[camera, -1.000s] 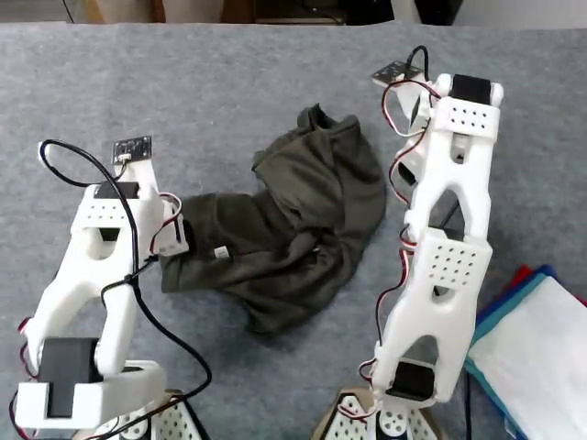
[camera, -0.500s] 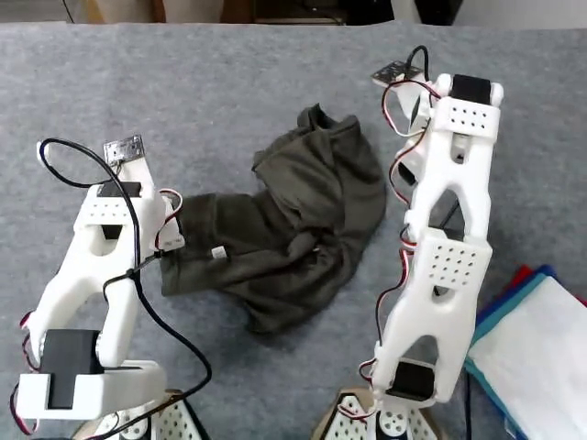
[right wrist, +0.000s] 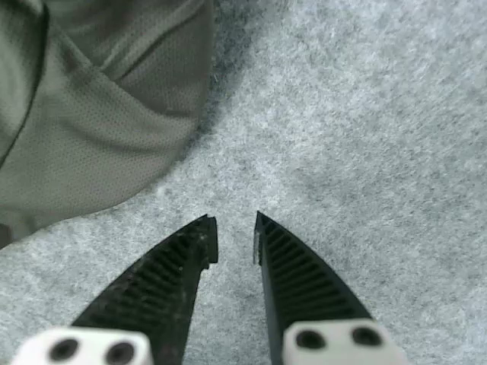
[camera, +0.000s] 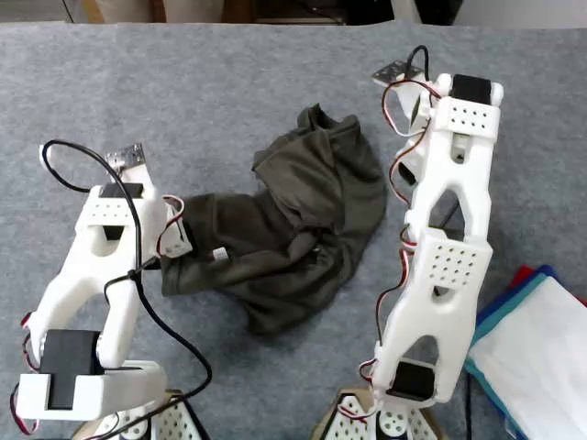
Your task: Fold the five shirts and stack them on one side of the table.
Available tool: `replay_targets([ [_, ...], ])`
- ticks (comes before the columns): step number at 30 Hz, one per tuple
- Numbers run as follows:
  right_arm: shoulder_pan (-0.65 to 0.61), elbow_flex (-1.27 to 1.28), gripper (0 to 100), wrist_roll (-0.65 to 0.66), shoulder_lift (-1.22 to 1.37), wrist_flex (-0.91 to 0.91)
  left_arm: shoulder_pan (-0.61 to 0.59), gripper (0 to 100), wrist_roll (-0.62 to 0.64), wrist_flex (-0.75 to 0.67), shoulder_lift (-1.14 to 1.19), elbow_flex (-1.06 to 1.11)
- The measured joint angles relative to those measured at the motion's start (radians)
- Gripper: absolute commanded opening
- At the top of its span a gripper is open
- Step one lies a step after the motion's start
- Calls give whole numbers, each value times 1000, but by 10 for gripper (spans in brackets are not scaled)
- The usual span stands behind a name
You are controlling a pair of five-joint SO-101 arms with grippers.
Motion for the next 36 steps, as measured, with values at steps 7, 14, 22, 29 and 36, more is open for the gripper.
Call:
replay_targets([
  [7,0,0,103,0,0,0,0,143,0,-60,0,29],
  [14,0,0,103,0,0,0,0,35,0,-63,0,29],
  [22,0,0,103,0,0,0,9,41,0,-69,0,29],
  [29,0,0,102,0,0,0,2,254,-2,-74,0,63],
  [36,0,0,102,0,0,0,0,212,-2,-92,0,86],
])
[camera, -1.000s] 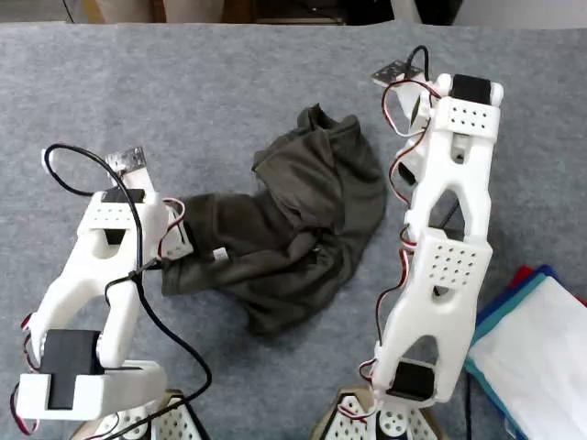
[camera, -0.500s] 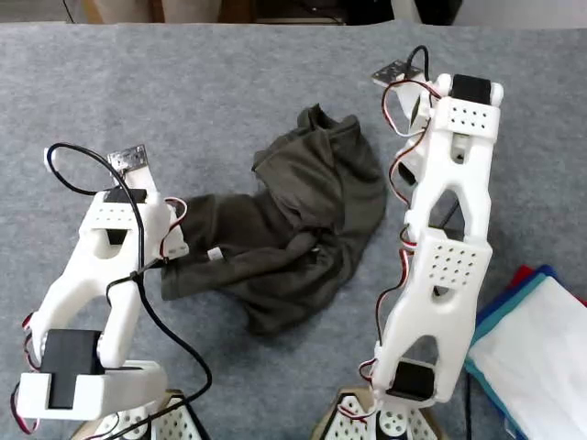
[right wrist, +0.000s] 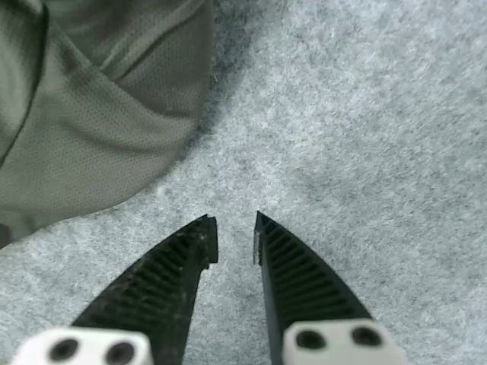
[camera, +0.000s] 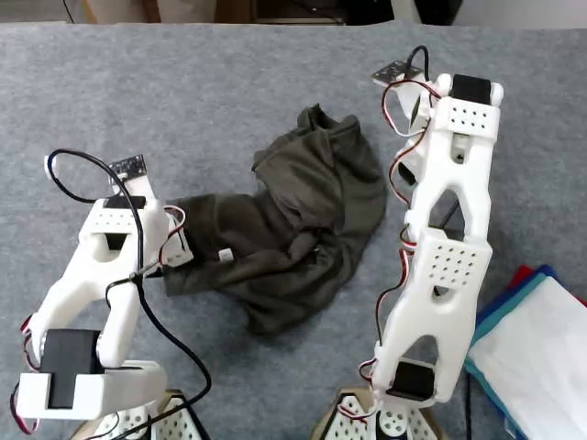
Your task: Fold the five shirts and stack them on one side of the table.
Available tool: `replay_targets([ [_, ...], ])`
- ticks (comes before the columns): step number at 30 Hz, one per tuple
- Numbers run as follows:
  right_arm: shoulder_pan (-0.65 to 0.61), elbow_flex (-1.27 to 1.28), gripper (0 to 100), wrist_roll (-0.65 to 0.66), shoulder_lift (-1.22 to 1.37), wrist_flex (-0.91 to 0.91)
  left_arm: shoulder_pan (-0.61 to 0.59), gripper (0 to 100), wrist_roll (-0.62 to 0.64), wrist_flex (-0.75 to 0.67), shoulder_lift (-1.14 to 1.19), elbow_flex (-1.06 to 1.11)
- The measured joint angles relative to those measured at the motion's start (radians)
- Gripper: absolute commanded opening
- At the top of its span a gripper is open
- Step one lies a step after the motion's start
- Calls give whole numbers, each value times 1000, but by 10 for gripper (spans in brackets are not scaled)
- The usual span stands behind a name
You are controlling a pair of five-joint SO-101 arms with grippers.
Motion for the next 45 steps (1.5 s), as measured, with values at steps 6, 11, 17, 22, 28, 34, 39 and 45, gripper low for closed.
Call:
replay_targets([
  [6,0,0,102,0,0,0,0,61,2,-60,-2,23],
  [11,0,0,102,0,0,0,0,25,2,-89,-2,28],
  [17,0,0,102,0,0,0,0,23,2,-101,-2,29],
  [22,0,0,103,0,0,0,0,19,2,-101,-2,29],
  [28,-54,2,118,-35,-150,0,-20,19,-43,-78,-2,28],
  [34,-292,101,165,-97,-282,2,-144,19,-64,28,-2,-72],
  [39,-522,146,164,-157,-272,-15,-236,19,-132,81,-2,-127],
  [45,-552,146,60,-178,-100,-60,-333,19,-176,87,-2,-135],
])
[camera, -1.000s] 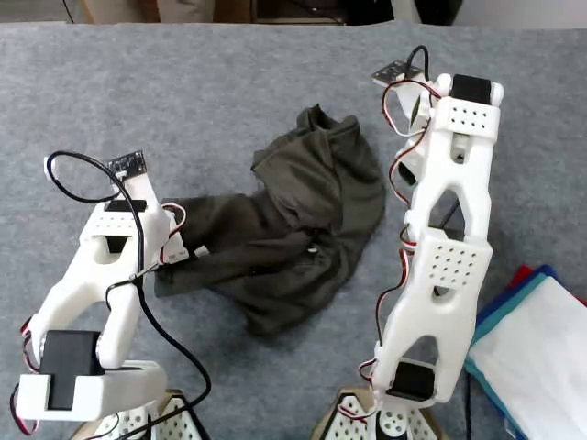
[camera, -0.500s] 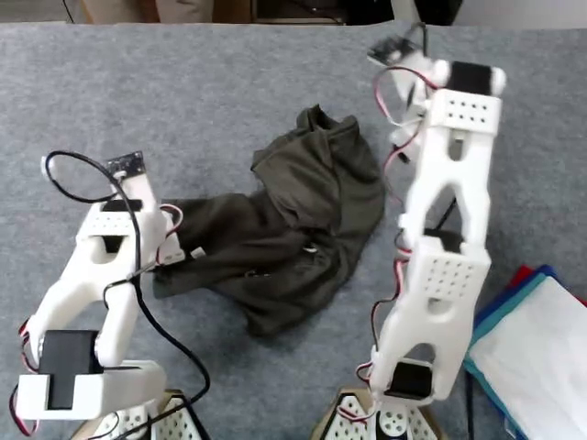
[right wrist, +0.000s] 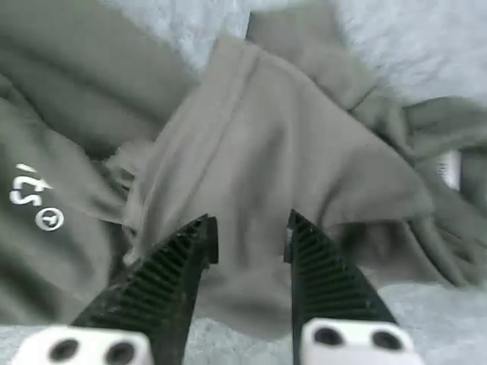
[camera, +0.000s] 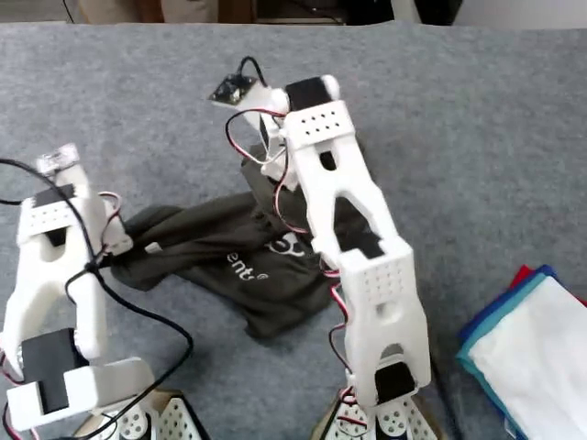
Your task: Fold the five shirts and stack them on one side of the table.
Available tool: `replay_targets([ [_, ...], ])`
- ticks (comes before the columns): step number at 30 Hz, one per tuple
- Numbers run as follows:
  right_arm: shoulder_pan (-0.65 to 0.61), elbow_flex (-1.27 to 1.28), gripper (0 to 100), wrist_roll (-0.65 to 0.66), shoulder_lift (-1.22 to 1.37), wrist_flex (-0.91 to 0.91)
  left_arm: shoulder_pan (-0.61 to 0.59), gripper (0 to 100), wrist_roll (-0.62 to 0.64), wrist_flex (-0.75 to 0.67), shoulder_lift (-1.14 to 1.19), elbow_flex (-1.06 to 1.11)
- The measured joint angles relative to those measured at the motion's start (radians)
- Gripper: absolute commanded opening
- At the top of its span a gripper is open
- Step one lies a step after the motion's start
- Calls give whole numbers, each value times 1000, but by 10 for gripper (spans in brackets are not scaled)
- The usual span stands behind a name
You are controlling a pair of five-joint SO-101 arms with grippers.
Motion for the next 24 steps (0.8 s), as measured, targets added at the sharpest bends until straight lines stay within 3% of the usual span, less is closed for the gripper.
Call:
replay_targets([
  [2,34,0,1,-2,44,-8,-46,19,-14,0,0,-12],
  [8,209,-43,5,-3,75,28,-146,19,-48,0,0,-83],
  [14,325,-64,24,49,71,58,-160,19,-48,0,0,-110],
  [19,241,44,142,-2,-5,55,-160,19,-48,0,0,-110],
  [24,60,104,161,-72,-43,-8,-158,19,-48,0,0,-110],
])
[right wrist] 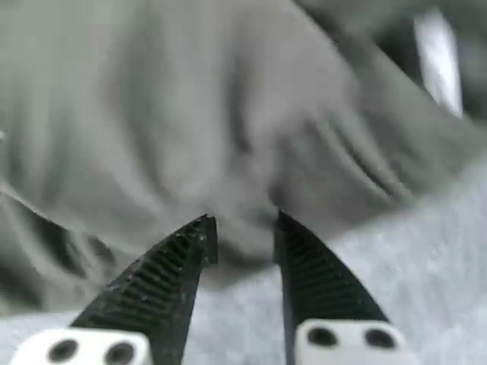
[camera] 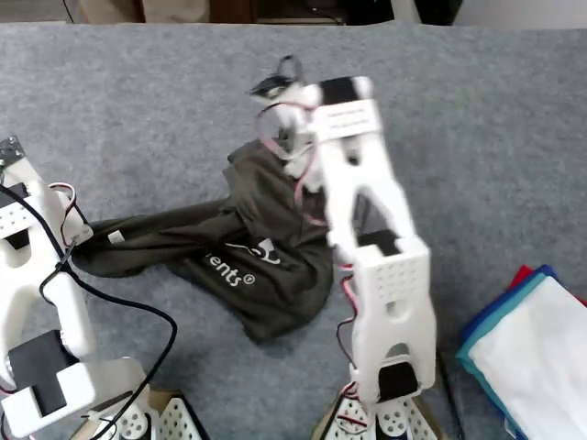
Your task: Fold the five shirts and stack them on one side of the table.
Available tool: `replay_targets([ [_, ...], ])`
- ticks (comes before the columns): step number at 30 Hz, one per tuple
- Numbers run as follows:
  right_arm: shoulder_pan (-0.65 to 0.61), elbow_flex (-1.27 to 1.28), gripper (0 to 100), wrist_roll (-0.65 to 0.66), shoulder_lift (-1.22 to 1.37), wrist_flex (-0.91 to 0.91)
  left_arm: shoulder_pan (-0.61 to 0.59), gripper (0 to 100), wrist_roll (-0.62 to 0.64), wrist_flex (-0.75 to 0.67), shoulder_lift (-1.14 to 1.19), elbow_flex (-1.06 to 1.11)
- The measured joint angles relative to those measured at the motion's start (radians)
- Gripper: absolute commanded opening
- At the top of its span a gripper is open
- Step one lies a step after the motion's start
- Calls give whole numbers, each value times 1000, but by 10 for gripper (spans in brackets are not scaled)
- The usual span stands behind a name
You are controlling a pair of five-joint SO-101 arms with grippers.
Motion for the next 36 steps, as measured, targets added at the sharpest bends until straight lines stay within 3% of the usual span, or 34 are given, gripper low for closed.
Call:
replay_targets([
  [6,-91,38,123,-21,49,-146,0,19,0,0,0,0],
  [8,-92,37,5,-26,110,-157,0,19,0,0,0,0],
  [13,-29,-32,5,-74,161,-124,0,19,0,0,0,0],
  [20,183,-215,4,-21,161,49,0,19,0,0,0,0],
  [25,348,-250,4,71,161,66,0,19,0,-15,0,9],
  [36,713,-12,4,304,160,66,12,19,-2,-34,0,28],
])
